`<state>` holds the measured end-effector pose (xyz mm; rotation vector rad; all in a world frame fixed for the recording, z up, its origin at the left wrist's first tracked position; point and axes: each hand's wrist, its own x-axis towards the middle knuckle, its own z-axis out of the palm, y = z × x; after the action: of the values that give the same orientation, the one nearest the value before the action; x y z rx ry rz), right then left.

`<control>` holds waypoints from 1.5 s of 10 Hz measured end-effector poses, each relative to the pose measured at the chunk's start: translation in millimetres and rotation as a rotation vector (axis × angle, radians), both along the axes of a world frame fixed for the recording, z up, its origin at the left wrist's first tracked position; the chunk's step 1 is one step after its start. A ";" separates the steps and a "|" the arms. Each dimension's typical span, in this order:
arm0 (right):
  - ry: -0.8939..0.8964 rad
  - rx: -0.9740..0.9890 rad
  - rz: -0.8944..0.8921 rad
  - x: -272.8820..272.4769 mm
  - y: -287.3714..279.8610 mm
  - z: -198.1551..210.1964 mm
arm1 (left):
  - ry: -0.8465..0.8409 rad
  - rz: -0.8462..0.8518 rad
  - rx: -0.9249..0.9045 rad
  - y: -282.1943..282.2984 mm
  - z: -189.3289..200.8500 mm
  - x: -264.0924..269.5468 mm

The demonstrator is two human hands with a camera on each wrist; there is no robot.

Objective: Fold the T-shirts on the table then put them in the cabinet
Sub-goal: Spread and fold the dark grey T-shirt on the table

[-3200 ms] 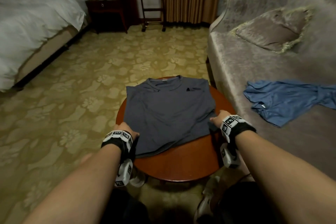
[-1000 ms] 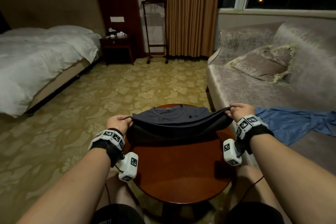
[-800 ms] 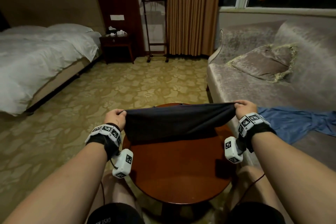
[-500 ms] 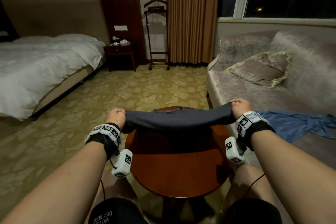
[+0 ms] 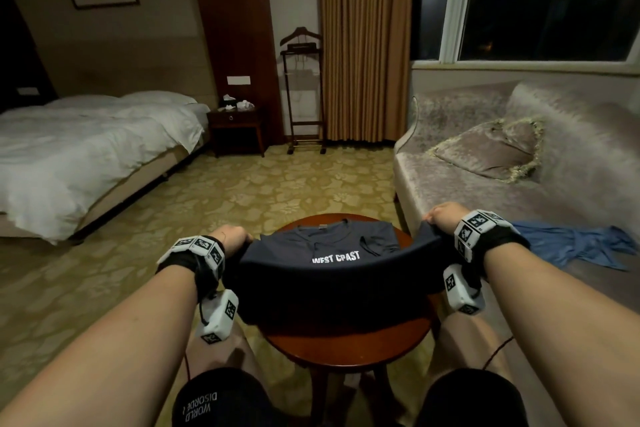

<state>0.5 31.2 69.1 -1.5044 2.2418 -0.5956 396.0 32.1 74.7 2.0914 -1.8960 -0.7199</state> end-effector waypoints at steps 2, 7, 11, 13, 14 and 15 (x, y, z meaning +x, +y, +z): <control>-0.407 -0.216 -0.229 -17.1 -28.5 -11.3 | -0.002 0.080 -0.078 -33.8 -2.2 3.1; -0.101 -0.152 -0.361 -1.7 -204.8 -61.9 | 0.202 0.464 -0.155 -221.7 -68.1 -14.8; -0.241 0.026 -0.067 27.2 -251.5 -138.8 | 0.162 0.366 0.010 -268.8 -143.9 -30.1; 0.139 0.361 0.257 52.7 -221.6 -157.3 | -0.196 0.045 0.184 -228.7 -158.8 -55.6; 0.253 0.609 0.329 59.1 -193.8 -167.1 | -0.313 -0.074 0.365 -206.8 -167.9 -70.9; 0.278 0.698 0.308 56.6 -165.9 -173.4 | -0.364 -0.145 0.448 -196.5 -185.5 -71.7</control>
<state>57.1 -134.7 -104.3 -1.5450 2.0103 0.4737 324.3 -164.4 -110.8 2.5140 -2.2660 -0.9189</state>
